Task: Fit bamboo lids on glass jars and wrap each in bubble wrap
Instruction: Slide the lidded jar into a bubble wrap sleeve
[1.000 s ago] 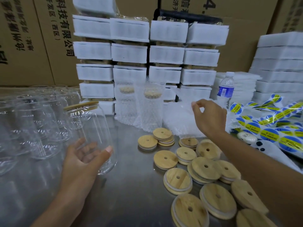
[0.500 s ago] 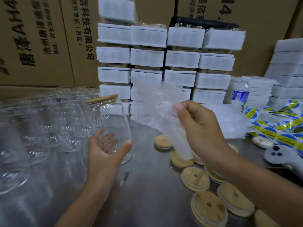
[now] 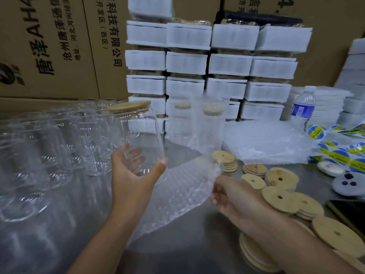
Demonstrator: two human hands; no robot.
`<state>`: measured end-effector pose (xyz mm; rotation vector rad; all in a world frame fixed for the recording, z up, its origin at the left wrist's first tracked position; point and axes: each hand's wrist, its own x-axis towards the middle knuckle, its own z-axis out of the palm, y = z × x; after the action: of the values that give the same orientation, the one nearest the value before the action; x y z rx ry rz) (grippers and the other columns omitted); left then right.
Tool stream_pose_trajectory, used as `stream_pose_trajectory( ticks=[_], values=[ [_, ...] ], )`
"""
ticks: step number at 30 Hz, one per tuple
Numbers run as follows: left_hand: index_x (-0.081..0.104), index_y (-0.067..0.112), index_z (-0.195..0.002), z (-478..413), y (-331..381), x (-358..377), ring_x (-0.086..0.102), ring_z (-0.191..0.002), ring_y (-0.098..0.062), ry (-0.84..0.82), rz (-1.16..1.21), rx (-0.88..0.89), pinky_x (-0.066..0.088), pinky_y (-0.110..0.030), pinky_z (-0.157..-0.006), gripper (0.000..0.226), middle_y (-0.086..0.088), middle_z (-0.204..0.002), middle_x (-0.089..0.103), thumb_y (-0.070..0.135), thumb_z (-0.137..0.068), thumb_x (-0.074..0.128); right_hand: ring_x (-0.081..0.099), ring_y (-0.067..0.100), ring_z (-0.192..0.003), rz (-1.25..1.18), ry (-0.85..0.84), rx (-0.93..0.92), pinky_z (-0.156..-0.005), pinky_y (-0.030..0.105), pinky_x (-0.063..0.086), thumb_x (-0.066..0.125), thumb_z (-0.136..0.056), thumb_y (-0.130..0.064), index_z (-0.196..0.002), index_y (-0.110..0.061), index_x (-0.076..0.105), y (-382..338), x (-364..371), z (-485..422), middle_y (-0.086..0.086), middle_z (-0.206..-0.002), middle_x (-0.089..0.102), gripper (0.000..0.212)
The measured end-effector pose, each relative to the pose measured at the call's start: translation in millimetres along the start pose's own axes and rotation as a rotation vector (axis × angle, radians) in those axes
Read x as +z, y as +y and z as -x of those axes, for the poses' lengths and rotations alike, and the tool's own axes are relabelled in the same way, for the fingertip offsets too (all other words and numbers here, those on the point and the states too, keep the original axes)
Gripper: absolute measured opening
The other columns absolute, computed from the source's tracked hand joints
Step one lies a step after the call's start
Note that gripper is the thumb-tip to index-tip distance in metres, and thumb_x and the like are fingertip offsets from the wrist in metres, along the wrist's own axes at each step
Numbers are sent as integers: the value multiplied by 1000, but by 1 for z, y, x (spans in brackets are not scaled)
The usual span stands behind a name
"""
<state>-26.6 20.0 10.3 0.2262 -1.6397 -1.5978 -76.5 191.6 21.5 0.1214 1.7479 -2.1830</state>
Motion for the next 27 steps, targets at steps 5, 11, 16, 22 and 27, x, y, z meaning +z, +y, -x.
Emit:
stream_pose_trajectory(
  ticks=[5, 11, 16, 22, 27],
  values=[
    [37, 31, -128, 2, -3, 4, 57, -107, 0, -61, -41, 45, 44, -16, -81, 92, 13, -117, 55, 43, -50, 83, 47, 8, -39, 481, -49, -130, -37, 16, 35, 54, -86, -2, -82, -11, 53, 7, -10, 3, -1, -52, 54, 9],
    [36, 48, -118, 14, -11, 15, 55, -108, 5, -214, -156, 106, 43, -19, -92, 82, 19, -115, 54, 40, -52, 82, 57, 0, -83, 593, 155, -835, -67, 4, 39, 56, -87, -2, -94, -31, 57, 7, -19, 3, -10, -94, 61, 30],
    [32, 45, -122, 30, -17, 32, 48, -114, 11, -336, -154, 98, 36, -3, -89, 86, 19, -122, 50, 53, -51, 79, 52, -8, -116, 428, -267, -719, -95, 18, 43, 65, -69, -64, -125, -46, 41, 12, -14, 5, -21, -123, 57, 64],
    [9, 42, -144, 43, -23, 38, 27, -132, 17, -564, -161, 54, 32, -7, -100, 106, 21, -144, 33, 54, -60, 73, 59, -5, -105, 384, -150, -715, -78, 14, 46, 86, -57, -45, -116, -44, 43, 18, -12, -2, -17, -114, 60, 73],
    [3, 37, -148, 32, -28, 34, 35, -126, 16, -616, -235, -79, 34, 4, -86, 116, 30, -135, 33, 45, -65, 83, 62, 0, -98, 327, 3, -751, -78, 22, 50, 83, -56, -44, -116, -38, 45, 12, -16, -6, -13, -109, 61, 71]
  ],
)
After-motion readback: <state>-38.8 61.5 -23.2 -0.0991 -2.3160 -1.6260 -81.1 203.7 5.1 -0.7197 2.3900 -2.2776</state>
